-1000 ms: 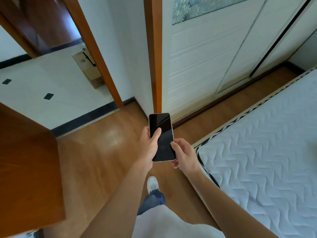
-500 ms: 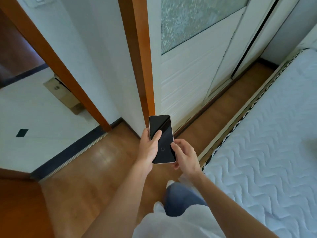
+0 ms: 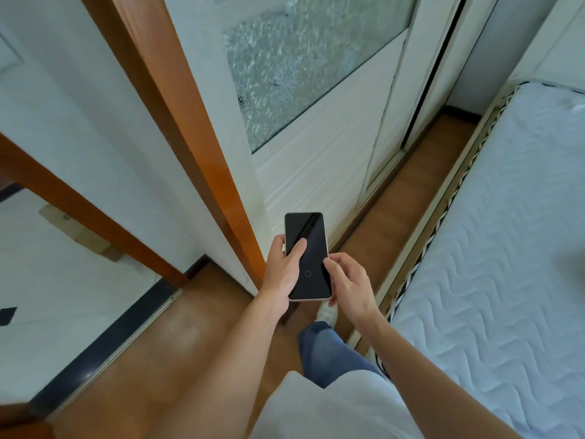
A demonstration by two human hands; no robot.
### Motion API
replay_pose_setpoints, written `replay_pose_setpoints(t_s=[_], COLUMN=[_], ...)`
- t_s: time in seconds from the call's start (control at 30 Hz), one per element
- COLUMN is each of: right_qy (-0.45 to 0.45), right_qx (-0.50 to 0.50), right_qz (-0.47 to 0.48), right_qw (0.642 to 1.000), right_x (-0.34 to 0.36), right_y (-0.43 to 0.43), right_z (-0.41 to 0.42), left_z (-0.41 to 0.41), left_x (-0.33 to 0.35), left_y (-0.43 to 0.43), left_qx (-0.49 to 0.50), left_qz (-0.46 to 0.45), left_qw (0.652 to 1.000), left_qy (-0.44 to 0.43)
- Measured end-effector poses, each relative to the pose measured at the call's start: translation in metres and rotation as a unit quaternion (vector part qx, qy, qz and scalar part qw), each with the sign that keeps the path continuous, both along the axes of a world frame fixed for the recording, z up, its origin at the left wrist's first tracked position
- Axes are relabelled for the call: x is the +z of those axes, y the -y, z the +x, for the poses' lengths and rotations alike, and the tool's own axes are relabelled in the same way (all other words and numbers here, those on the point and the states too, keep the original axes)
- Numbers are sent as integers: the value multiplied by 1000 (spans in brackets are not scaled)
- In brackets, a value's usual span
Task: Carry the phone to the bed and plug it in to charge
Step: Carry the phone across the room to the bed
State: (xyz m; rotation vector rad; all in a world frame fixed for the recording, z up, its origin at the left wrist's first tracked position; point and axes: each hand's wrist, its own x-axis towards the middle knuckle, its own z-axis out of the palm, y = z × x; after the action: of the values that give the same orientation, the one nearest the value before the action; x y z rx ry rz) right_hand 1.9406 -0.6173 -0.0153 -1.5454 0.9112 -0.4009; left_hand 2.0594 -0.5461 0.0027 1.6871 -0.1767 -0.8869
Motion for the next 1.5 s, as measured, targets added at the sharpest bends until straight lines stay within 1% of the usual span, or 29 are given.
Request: replay_pose_setpoints(t_s=[0.13,0.33,0.57,0.93,1.2,1.33,1.5], right_qy=[12,9,0,10,-3,-2,-5], right_qx=[-16,-53,-111,-222,-286,-325,-364], right_qz=[14,26,13,19,39,32,35], right_qw=[1000,998,994,975,957,945,931], right_x=[-7,-11,-4,-1,-4,-5,-7], right_y=[54,157,268,363,420,463,526], right_z=[24,56,58,19,5,8,20], left_z=[27,63,66,40,25,23,31], left_x=[0,2,11,9,1,0,-1], left_y=[60,171,297,425,505,554,630], left_qx=[-21,-50,-119,-223,-266,-299,-329], left_qz=[8,23,36,26,13,13,12], left_qw=[1000,998,992,974,963,952,940], left_qy=[2,7,6,9,-30,-64,-86])
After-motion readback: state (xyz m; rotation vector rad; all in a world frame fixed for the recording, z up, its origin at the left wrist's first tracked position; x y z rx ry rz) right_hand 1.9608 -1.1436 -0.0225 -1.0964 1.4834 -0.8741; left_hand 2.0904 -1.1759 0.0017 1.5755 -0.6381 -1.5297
